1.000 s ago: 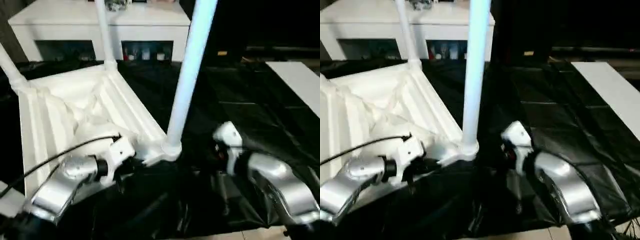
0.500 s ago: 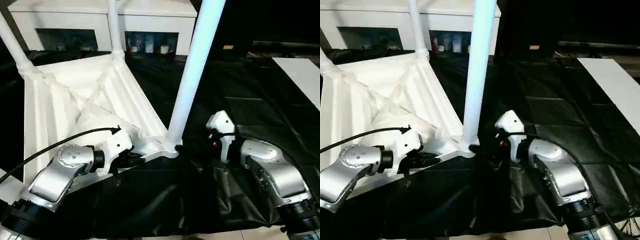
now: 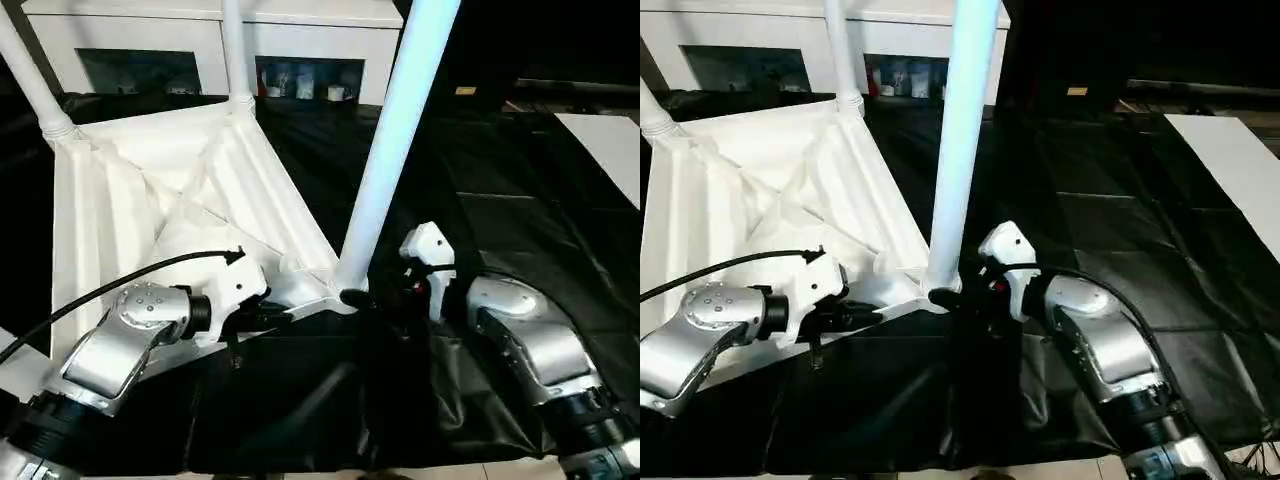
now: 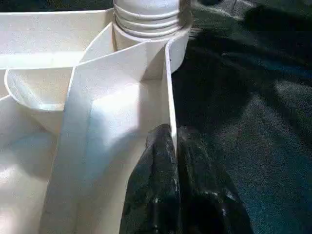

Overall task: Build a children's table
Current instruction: Rotate leg to tighten

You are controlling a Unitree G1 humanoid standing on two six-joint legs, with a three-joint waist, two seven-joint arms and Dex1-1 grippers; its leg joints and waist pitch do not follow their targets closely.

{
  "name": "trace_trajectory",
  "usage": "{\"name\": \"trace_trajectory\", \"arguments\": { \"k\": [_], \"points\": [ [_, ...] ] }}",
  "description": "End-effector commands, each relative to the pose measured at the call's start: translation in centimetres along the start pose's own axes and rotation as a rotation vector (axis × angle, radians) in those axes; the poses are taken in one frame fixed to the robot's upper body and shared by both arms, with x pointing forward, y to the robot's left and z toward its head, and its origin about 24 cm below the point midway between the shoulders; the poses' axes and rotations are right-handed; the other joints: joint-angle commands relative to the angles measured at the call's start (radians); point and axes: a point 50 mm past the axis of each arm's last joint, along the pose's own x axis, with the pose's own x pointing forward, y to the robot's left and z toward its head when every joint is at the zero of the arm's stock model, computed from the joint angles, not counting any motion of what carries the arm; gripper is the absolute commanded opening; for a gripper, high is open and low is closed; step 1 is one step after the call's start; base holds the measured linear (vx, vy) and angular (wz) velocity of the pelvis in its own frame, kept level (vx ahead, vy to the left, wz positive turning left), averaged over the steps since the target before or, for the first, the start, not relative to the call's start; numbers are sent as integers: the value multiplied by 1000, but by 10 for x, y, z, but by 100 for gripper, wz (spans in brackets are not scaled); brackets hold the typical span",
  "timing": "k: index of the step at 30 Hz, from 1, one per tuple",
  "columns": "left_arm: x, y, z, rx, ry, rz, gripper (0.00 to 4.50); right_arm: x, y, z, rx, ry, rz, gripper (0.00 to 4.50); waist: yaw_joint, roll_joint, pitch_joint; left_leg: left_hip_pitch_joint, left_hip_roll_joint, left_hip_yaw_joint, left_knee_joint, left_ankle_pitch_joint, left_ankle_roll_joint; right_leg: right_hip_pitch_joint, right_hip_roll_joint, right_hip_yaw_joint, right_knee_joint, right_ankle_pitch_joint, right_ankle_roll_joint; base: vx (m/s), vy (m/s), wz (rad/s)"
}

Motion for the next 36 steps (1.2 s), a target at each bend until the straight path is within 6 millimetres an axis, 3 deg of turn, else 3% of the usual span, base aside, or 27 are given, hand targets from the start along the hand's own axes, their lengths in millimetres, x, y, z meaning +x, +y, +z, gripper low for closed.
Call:
{"name": "trace_trajectory", "arguments": {
  "k": [1,5,6,21,28,32,36],
  "points": [
    [8,-5,9,46,-36,-70,0,2,-1,0,-19,4,3,445,-10,5,-47,20,64,-19,-83,-114,32,27,-82,57,-75,-59,-245,0,0,0],
    [10,-6,9,49,-37,-74,0,5,-3,1,-17,-2,-3,445,-10,5,-49,17,64,-20,-83,-98,36,30,-80,56,-70,-28,-248,0,0,0],
    [10,-6,10,49,-37,-74,0,5,-3,0,-17,-2,-3,418,-9,6,-50,20,65,-19,-82,-95,38,29,-81,56,-70,-19,-251,0,0,0],
    [9,-5,7,50,-28,-79,0,9,-6,-5,-23,11,1,286,-8,1,-49,18,65,-16,-82,-108,40,29,-83,57,-72,-50,-247,0,0,0],
    [9,-6,4,52,-17,-69,0,11,-4,-9,-22,18,-4,250,-10,2,-49,17,66,-17,-84,-111,36,28,-82,57,-74,-64,-241,0,0,0],
    [15,-1,4,76,1,-3,0,13,-8,-20,23,53,-112,243,-11,4,-50,19,66,-17,-85,-124,26,27,-82,57,-77,-85,-240,0,0,0],
    [33,12,16,50,-18,137,0,22,-16,-32,130,90,-334,239,-14,4,-50,22,66,-18,-90,-163,-9,23,-84,59,-84,-157,-221,0,0,0]
  ]
}}
